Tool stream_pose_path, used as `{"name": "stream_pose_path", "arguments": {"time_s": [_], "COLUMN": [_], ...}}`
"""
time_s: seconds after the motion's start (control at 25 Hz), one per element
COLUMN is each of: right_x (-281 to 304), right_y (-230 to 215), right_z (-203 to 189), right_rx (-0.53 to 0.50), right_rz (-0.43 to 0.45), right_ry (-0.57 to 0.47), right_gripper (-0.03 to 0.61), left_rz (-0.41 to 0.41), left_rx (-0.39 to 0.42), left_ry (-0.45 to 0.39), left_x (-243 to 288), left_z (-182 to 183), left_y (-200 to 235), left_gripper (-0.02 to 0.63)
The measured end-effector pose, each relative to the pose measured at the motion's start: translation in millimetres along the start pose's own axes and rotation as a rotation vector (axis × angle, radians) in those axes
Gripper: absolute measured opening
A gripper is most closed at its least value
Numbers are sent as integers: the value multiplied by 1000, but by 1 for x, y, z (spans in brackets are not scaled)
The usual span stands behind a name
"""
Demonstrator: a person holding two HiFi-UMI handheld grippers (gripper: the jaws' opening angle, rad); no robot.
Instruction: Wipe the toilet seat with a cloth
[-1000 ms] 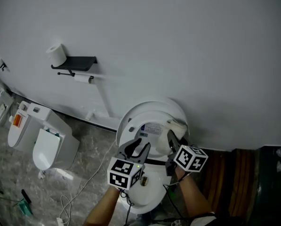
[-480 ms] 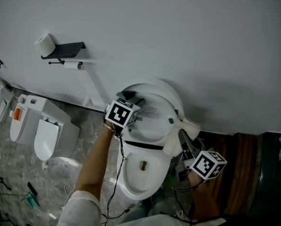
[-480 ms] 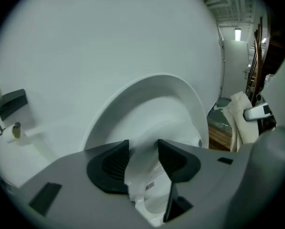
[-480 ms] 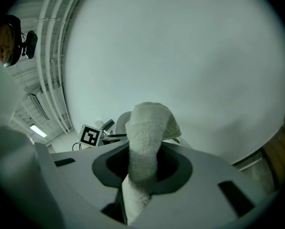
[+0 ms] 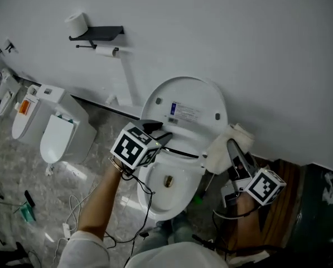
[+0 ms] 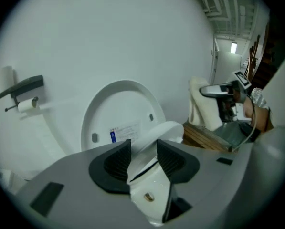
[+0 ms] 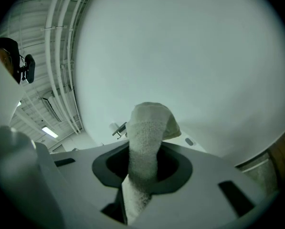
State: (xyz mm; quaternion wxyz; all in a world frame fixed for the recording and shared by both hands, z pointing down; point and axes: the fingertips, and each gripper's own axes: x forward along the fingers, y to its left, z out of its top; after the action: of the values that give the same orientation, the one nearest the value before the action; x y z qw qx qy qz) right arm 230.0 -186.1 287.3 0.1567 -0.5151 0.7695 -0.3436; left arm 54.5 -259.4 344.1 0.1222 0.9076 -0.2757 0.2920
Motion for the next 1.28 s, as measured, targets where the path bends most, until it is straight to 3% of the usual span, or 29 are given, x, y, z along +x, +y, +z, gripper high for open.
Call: {"name": "stream_pose_path", "arguments": {"time_s": [0.08,0.24,0.32,0.4,0.52,0.76,0.96,1.12,1.28], "right_x": [-10,-42,-56,-67,-79,-90,-94,-103,-111], "right_y": [14,13,9,0,-24,-68,-101,-126,-149], "right_z": [-7,-47,-74,-106,-162,-281,-358,-403,-431], "right_rx": [-22,42,58,56,33,73,-1,-23,-16], "right_rz": [10,-35,-51,-75,-142,-193,-192,-187,-213], "right_ry": [2,35,59,98,192,370,495,566,622], "right_gripper": [89,89,89,89,89,89,89,89,89], "left_rz": [-49,-111,-151,-177,-180,-74,51,120,147], "left_rx": [-4,-21,-117,-228,-315,-436,-541,-676,-735], "left_ry": [-3,24,62,109,196,362,425,418,435], "left_x": [-29,-77,-91,-99,-98,-65,-10,22,36], "left_z": [-31,-110,-158,-209,-284,-430,-543,-591,-611], "left_y": [-29,-86,-108,-126,-149,-179,-183,-177,-175], "left_gripper": [190,190,184,125,101,95,92,87,83]}}
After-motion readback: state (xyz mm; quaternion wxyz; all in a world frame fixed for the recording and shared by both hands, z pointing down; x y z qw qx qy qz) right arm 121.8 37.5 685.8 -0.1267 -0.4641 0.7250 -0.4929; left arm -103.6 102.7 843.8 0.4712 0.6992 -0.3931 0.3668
